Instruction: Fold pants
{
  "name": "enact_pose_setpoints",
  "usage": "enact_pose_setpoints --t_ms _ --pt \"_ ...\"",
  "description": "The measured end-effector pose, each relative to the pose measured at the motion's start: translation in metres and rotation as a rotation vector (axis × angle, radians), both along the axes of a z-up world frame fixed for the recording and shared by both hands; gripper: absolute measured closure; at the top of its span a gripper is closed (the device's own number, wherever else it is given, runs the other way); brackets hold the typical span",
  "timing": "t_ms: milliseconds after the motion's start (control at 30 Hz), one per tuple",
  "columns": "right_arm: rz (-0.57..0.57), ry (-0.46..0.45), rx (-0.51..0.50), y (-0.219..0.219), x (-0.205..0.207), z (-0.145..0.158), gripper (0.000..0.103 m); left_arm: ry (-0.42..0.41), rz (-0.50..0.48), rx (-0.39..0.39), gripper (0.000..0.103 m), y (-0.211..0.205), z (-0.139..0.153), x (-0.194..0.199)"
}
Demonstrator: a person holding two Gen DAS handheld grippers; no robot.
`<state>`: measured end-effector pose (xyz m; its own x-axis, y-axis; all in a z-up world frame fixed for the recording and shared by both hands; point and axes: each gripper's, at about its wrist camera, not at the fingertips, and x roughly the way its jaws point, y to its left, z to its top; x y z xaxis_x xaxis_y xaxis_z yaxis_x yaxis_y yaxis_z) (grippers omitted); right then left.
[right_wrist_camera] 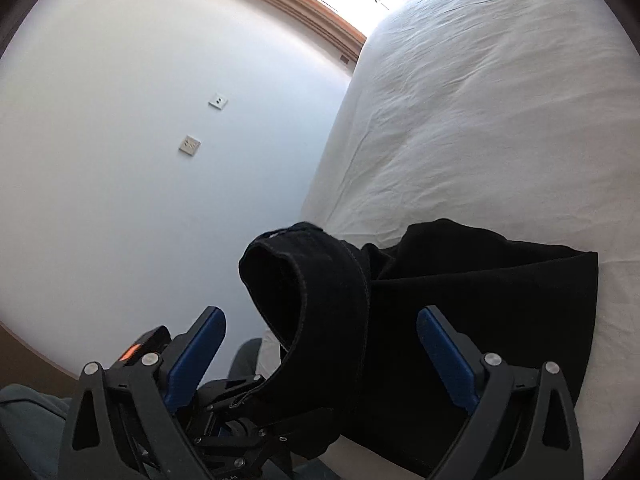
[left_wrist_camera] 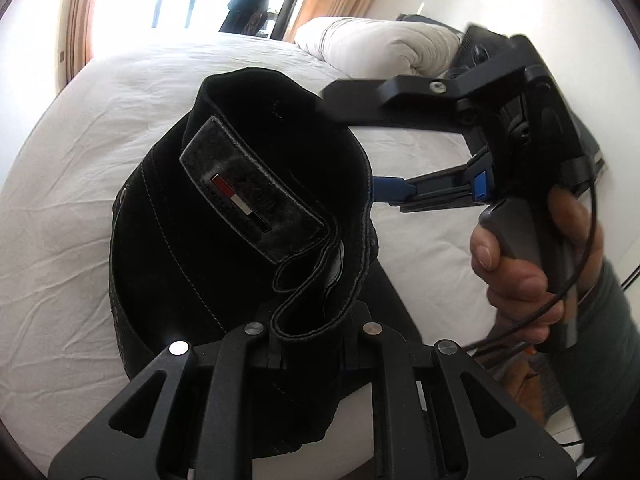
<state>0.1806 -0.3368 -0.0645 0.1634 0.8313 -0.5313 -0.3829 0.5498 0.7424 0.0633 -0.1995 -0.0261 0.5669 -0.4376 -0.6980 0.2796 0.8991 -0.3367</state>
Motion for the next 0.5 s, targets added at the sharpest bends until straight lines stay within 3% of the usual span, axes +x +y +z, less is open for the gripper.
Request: enact_pose_setpoints --t_ms 200,267,333,400,500 --pt "0.075 0.014 -0.199 0.026 -0.012 -0.011 0.005 -0.056 -0.045 0.091 0.089 -0.037 -0.003 -0.019" --pt "0.088 0.036 -0.219 0.035 -0.006 -0.019 0.018 -0.059 -0.069 0.108 0.089 -0.046 -0.005 -0.022" --pt "0.102 0.05 -0.217 0.036 -0.001 -0.025 0.052 -0.061 -0.085 0.123 0.089 -0.057 -0.007 -0.022" --pt "0.096 0.038 -0.213 0.031 0.0 -0.024 0.067 -0.063 -0.095 0.124 0.089 -0.063 -0.007 -0.019" --pt "0.09 0.01 -0.207 0.023 -0.002 -0.02 0.077 -0.066 -0.116 0.128 0.089 -0.064 -0.01 -0.025"
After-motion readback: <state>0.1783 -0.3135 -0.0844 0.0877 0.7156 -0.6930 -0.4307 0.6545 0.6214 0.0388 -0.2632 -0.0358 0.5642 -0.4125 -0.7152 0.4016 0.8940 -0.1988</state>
